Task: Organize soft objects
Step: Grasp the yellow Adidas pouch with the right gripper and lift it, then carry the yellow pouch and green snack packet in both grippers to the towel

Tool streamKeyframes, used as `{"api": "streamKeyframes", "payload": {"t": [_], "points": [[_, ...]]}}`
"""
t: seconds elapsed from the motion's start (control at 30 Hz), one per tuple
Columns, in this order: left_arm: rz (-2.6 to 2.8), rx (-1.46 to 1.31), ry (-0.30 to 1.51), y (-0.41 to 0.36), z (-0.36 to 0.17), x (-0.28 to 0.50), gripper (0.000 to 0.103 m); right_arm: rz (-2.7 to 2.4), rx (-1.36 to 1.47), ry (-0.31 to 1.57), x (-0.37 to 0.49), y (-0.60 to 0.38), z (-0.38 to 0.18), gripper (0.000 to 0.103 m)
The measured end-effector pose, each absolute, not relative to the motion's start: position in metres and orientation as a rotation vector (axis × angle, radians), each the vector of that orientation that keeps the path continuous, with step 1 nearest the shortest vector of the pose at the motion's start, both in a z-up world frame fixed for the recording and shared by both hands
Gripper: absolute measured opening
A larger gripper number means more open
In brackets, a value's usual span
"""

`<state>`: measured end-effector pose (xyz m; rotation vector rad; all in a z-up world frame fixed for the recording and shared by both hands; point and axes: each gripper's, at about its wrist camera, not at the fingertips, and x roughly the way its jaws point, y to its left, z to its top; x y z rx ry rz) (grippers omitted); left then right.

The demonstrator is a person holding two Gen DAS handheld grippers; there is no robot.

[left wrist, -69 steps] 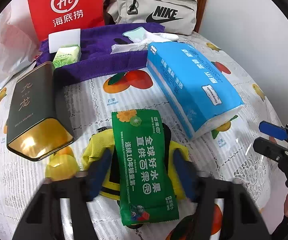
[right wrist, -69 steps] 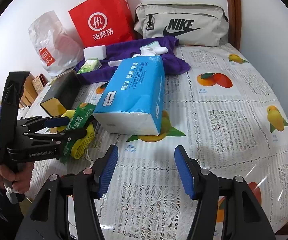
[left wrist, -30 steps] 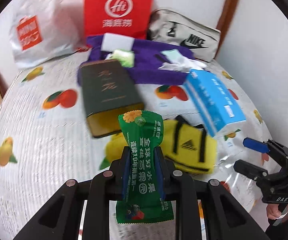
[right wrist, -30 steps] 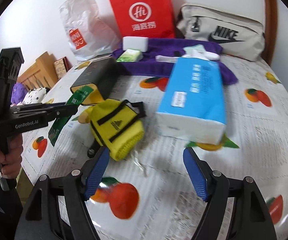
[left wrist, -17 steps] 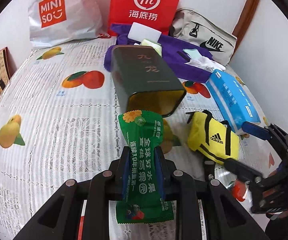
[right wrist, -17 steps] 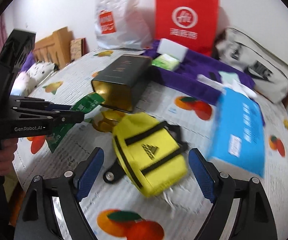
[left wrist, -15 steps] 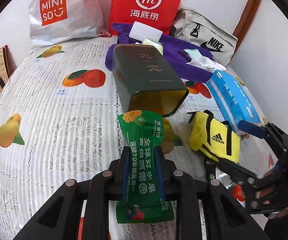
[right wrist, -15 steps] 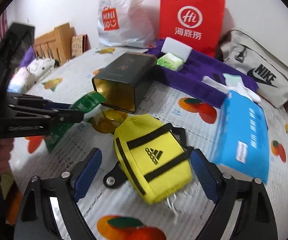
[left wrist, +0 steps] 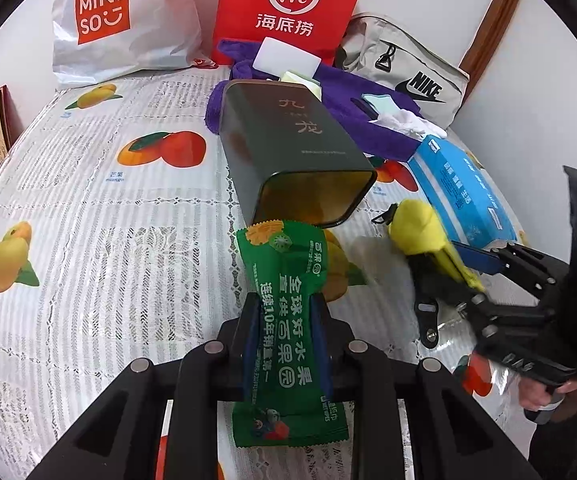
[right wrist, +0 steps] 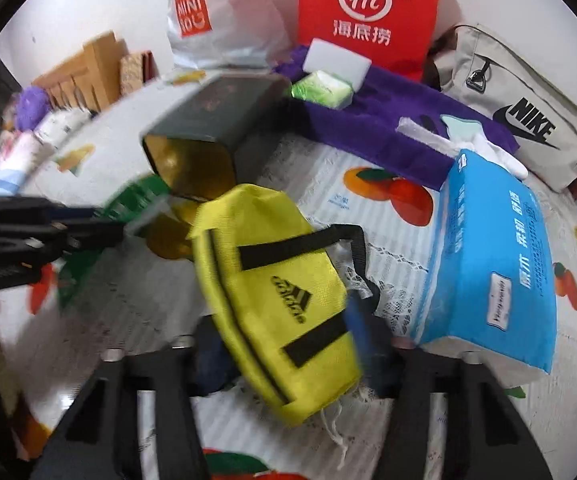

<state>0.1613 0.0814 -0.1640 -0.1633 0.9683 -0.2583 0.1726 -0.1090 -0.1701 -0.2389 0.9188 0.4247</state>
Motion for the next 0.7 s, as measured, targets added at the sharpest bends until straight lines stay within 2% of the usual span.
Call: {"api": "streamKeyframes", "payload": {"t": [0.23, 0.37, 0.7], "points": [[-0.256, -0.178, 0.976, 0.079, -0.165, 0.157, 0.025, 0.444, -0.16, 0.89, 0.159, -0.124, -0.151, 0.012], [-0.255, -0.176, 0.964, 0.078, -0.16, 0.152, 0.025, 0.441, -0.123, 0.885, 0.15, -0.136, -0.14, 0.008], [-0.232, -0.141, 1.005, 0.063, -0.171, 0.15, 0.025, 0.358, -0.081, 0.9, 0.108, -0.192, -0.124, 0.007]]}}
